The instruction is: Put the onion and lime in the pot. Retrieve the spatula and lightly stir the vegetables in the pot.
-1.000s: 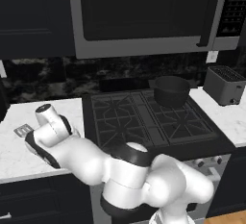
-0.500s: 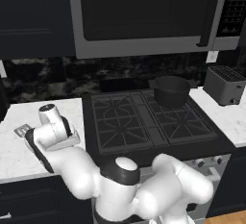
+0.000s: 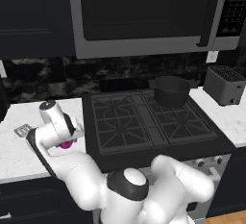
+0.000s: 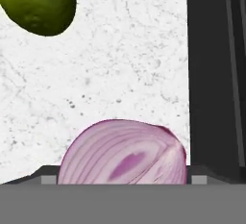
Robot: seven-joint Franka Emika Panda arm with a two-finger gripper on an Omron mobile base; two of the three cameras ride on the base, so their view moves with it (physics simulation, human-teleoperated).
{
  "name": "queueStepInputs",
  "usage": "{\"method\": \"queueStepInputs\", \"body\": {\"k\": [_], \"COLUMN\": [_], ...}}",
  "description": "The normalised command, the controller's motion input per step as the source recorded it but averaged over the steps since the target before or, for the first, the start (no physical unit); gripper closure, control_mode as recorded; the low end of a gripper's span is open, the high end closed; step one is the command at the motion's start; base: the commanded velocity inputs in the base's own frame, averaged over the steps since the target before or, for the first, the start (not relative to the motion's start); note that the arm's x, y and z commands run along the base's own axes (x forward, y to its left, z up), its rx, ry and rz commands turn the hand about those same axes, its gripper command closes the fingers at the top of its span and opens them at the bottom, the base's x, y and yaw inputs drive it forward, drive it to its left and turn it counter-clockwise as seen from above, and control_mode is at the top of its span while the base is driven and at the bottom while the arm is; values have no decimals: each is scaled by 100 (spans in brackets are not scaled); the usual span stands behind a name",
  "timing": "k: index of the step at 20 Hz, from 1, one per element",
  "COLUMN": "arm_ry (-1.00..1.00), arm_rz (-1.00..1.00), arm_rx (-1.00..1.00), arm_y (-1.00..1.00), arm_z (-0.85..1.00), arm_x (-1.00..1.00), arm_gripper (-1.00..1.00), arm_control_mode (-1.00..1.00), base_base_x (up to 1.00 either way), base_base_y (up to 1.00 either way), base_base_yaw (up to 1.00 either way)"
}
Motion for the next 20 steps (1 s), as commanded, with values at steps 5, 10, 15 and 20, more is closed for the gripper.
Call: {"method": "queueStepInputs", "body": {"k": [5, 10, 15, 20], "arm_ry": [-19, -7, -8, -17], "arm_rz": [-1, -2, -3, -2], "arm_rx": [9, 7, 0, 0], "arm_y": [-89, -100, -100, -100], "arm_z": [100, 67, 36, 35], "arm_x": [-4, 6, 5, 0], "arm_gripper": [100, 100, 100, 100], "arm_control_mode": [-100, -100, -100, -100], "base_base_x": [0, 0, 0, 0], "base_base_y": [0, 0, 0, 0], "base_base_yaw": [0, 0, 0, 0]}}
